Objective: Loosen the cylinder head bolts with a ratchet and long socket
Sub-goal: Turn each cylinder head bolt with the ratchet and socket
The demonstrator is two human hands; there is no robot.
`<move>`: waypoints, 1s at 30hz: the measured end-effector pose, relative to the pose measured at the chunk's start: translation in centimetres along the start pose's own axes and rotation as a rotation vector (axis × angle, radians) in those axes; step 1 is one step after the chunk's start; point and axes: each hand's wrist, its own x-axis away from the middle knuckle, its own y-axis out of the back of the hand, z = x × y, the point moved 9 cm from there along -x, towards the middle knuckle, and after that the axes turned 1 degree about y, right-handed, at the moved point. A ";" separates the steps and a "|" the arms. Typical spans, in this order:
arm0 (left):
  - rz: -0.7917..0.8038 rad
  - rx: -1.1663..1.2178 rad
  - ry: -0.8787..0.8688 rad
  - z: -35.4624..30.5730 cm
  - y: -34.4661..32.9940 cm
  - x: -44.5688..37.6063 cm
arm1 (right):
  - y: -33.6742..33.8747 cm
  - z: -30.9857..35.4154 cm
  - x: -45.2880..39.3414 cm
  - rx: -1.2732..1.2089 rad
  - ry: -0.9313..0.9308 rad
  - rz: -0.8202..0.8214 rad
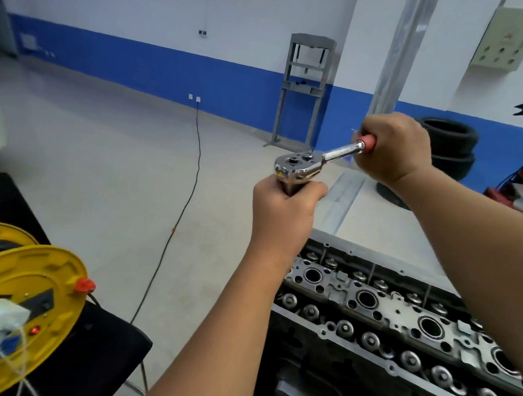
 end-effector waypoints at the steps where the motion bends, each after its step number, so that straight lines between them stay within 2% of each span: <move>1: -0.004 -0.002 -0.018 0.1 0.0 0.0 | -1.1 0.6 -0.7 -0.020 -0.007 0.026; 6: -0.098 -0.023 -0.113 -0.4 0.8 0.9 | -6.8 7.3 -4.5 -0.311 -0.076 0.170; 9: -0.182 -0.019 -0.127 -0.4 2.1 0.8 | -9.0 13.2 -5.3 -0.502 -0.026 0.279; 12: -0.196 0.010 -0.130 -0.4 2.8 0.9 | -9.2 16.8 -5.1 -0.582 0.040 0.317; 14: -0.189 0.012 -0.131 -0.5 2.6 1.0 | -8.9 16.6 -4.8 -0.593 0.025 0.317; 16: -0.170 -0.001 -0.136 -0.5 2.4 0.9 | -8.2 14.6 -4.5 -0.573 -0.073 0.302; 19: -0.133 -0.014 -0.151 -0.5 2.2 0.9 | -6.5 10.5 -3.4 -0.424 -0.203 0.263; 22: -0.115 -0.017 -0.163 -0.5 2.1 1.2 | -2.6 6.0 -0.3 -0.283 -0.374 0.160; 25: -0.088 -0.002 -0.124 -0.2 2.0 0.9 | 3.8 2.5 6.1 -0.234 -0.558 -0.073; 26: -0.078 0.002 -0.109 0.1 1.9 0.5 | 6.3 2.5 8.7 -0.224 -0.566 -0.182; 28: -0.077 0.004 -0.090 0.3 1.8 -0.2 | 10.5 5.2 13.1 -0.252 -0.470 -0.371; 30: -0.079 -0.003 -0.077 0.5 1.5 -0.6 | 12.2 8.8 16.0 -0.260 -0.303 -0.435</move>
